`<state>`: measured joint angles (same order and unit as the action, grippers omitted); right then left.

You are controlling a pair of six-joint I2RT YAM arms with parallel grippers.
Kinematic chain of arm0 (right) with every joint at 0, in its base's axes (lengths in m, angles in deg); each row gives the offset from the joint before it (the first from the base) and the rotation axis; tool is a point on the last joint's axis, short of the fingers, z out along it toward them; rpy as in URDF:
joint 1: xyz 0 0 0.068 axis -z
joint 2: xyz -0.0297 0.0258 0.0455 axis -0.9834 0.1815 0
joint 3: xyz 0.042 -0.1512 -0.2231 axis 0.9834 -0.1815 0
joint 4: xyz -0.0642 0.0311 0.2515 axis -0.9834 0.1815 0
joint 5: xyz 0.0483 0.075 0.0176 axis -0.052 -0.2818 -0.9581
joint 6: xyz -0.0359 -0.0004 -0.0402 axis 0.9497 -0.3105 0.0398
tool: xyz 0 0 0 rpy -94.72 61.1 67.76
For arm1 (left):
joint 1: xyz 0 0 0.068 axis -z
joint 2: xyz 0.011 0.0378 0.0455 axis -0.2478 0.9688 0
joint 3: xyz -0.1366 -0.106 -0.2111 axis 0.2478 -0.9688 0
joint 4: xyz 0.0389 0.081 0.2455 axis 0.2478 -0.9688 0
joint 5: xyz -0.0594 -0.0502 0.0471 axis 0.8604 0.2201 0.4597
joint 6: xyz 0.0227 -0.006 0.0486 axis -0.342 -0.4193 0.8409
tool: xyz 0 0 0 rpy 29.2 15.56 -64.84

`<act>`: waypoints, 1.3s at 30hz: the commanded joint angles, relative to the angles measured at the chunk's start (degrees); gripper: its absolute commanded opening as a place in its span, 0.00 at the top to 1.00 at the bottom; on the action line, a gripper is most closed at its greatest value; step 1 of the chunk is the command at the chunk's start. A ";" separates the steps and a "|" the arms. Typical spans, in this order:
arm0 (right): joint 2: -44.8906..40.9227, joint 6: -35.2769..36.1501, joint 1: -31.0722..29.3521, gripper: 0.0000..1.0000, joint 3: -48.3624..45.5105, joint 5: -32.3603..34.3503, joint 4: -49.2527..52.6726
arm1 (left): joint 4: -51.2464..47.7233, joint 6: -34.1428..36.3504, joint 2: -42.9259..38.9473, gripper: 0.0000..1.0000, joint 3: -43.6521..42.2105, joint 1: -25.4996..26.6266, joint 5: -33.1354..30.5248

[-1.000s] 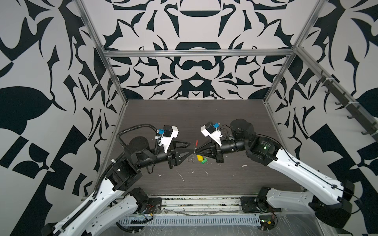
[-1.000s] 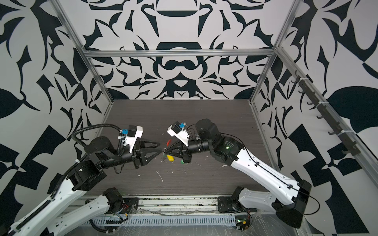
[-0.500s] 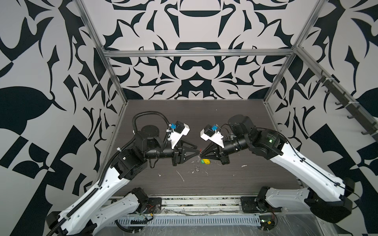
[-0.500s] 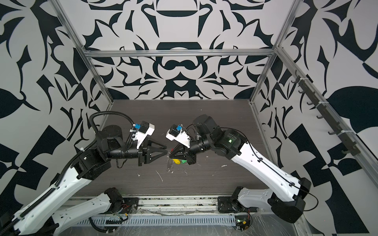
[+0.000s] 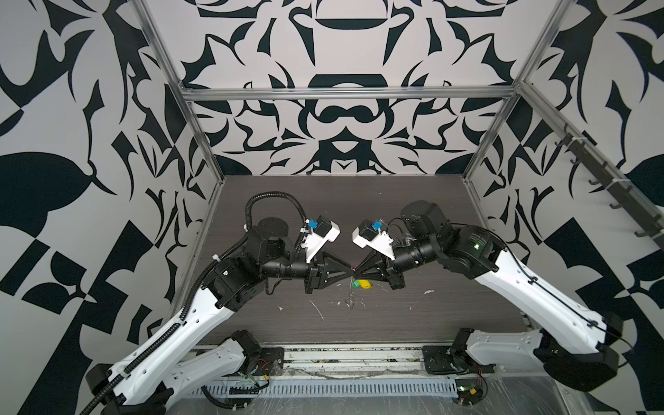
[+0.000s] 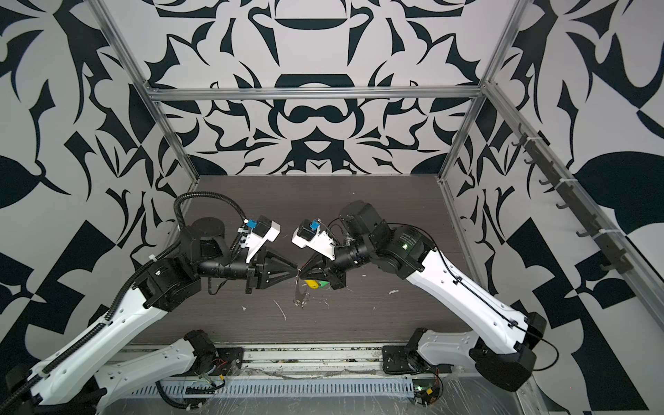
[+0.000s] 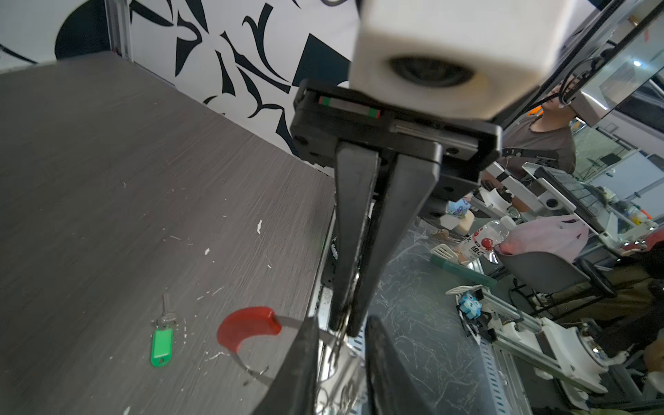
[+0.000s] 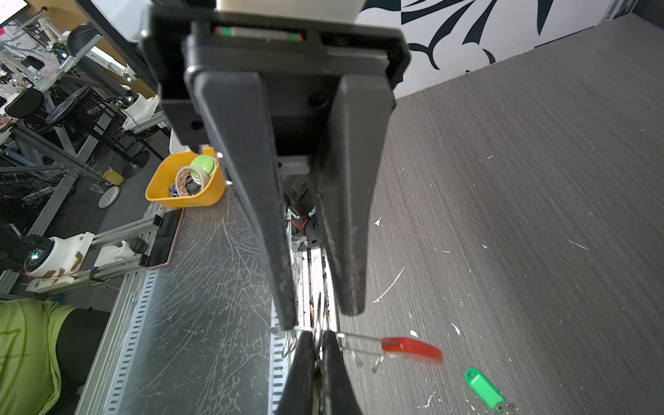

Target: Remove the keys from the keyring

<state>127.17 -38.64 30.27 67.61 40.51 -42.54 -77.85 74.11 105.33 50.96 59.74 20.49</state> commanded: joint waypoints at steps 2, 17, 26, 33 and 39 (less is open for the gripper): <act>0.13 0.18 -0.22 1.00 2.79 -0.89 -2.12 | -0.12 0.40 0.30 0.83 1.39 0.05 2.33; -1.86 -5.49 -0.29 0.86 -0.59 0.80 -11.85 | 10.10 -2.08 -3.90 1.00 -3.79 0.05 -4.08; -7.37 -12.77 -0.28 0.71 -11.26 1.30 -27.52 | 23.04 -3.99 -10.58 1.00 -10.42 0.05 -10.93; -8.74 -15.51 -0.29 0.69 -15.78 1.79 -34.59 | 24.56 -4.60 -10.90 1.00 -11.31 0.05 -11.81; -8.55 -15.66 -0.28 0.80 -16.93 2.79 -36.06 | 25.35 -5.05 -11.24 1.00 -12.09 0.05 -12.05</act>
<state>119.63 -53.54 30.27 50.80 42.60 -74.02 -55.31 69.65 94.90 39.51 59.74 9.17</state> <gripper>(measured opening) 0.204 0.046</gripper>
